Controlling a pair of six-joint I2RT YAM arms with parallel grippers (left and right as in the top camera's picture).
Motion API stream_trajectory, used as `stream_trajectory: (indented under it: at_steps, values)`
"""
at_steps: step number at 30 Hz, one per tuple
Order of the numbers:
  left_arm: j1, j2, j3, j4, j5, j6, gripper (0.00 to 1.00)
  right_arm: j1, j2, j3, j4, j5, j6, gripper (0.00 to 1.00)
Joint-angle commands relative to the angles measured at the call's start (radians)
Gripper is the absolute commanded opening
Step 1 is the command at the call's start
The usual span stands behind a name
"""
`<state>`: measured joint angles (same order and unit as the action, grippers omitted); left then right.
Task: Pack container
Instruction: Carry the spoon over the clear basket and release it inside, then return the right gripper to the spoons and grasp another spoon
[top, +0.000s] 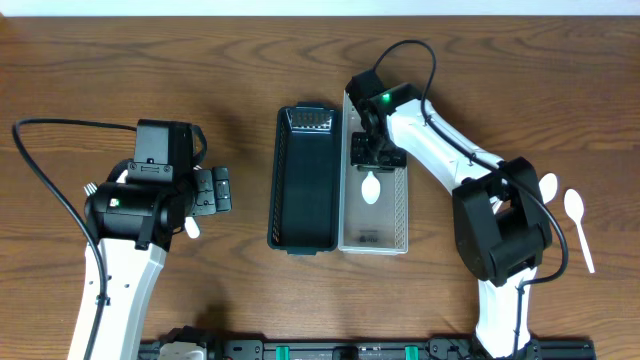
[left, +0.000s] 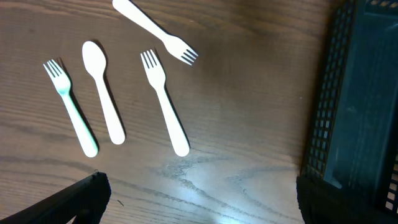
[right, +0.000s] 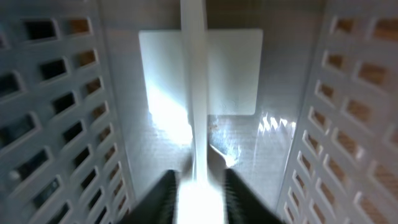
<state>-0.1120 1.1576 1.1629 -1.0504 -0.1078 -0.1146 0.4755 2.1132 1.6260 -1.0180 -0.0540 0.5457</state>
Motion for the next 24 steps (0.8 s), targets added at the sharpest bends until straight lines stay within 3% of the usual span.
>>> stream_trajectory:
  at_steps: [1,2,9,12,15,18,24]
  values:
    - [0.005,0.004,0.019,-0.004,0.003,0.009,0.98,-0.013,-0.043,0.054,-0.004,0.005,-0.047,0.41]
    - [0.005,0.004,0.019,-0.004,0.003,0.009,0.98,-0.021,-0.053,0.079,-0.017,0.005,-0.056,0.45]
    - [0.005,0.004,0.019,-0.004,0.003,0.009,0.98,-0.159,-0.181,0.338,-0.191,0.059,-0.121,0.52]
    - [0.005,0.004,0.019,-0.004,0.003,0.009,0.98,-0.26,-0.256,0.396,-0.248,0.117,-0.109,0.72]
    - [0.005,0.004,0.019,-0.004,0.003,0.009,0.98,-0.38,-0.315,0.394,-0.309,0.185,-0.052,0.76]
    - [0.005,0.005,0.019,-0.004,0.003,0.009,0.98,-0.52,-0.327,0.373,-0.379,0.196,-0.019,0.94]
    - [0.005,0.005,0.019,-0.003,0.003,0.009,0.98,-0.669,-0.315,0.155,-0.319,0.177,-0.031,0.99]
